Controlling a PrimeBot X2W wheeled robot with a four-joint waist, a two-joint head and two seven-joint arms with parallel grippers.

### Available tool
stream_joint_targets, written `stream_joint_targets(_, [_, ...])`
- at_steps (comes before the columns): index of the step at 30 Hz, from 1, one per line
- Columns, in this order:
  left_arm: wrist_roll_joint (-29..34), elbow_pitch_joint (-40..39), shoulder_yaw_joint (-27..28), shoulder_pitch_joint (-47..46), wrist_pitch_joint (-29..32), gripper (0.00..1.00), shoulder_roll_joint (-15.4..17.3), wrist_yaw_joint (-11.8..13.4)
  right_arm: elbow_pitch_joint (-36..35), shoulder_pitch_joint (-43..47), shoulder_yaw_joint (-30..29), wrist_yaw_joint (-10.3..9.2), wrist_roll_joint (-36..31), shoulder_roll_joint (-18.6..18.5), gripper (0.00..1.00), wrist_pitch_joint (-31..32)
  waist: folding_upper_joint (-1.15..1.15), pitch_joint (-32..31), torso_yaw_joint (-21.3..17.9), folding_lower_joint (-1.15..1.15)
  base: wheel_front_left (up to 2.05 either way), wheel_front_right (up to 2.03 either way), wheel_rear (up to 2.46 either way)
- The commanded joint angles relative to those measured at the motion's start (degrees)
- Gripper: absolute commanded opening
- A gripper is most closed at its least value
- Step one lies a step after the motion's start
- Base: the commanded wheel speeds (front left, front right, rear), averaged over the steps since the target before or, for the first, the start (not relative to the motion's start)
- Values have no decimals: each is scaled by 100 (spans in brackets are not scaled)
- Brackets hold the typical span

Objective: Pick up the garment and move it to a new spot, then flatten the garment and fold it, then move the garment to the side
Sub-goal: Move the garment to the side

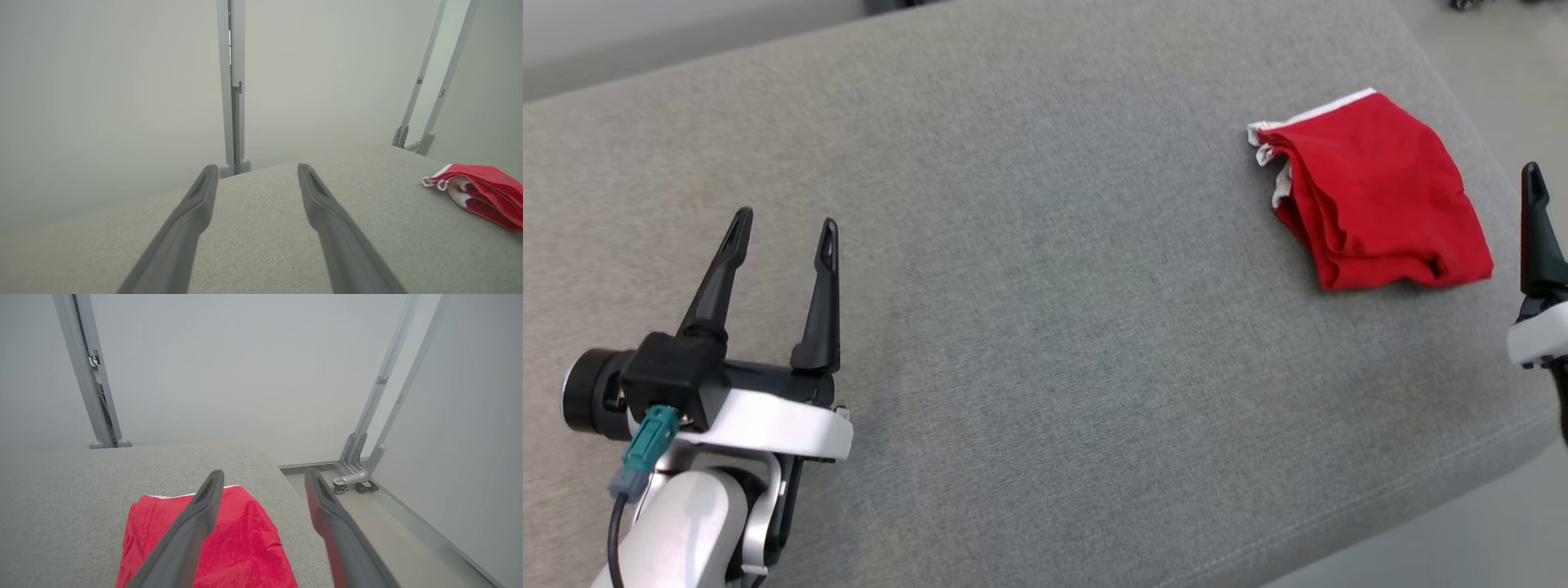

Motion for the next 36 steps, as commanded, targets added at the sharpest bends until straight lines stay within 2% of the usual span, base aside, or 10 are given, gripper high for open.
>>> stream_joint_targets(1, [-44,23,36,84,-53,100,-5,27,-130,128,-54,-11,-53,41,100,-12,0,-274,205,0,0,0,0])
stream_joint_targets(6, [-148,129,48,326,-154,100,-42,61,-739,462,-156,-9,-192,376,100,-11,0,-616,529,0,0,0,0])
stream_joint_targets(17, [-327,340,148,895,-319,100,-41,189,-1676,1115,369,-9,-593,1037,100,404,0,-1313,1108,0,0,0,0])
stream_joint_targets(28, [-399,357,153,1450,-247,100,126,270,-1854,1870,438,-9,-978,1433,100,706,0,-1907,1318,0,0,0,0])
stream_joint_targets(36, [-434,295,111,1683,-179,100,169,335,-2020,2230,408,-9,-1074,1507,100,853,0,-2100,1402,0,0,0,0])
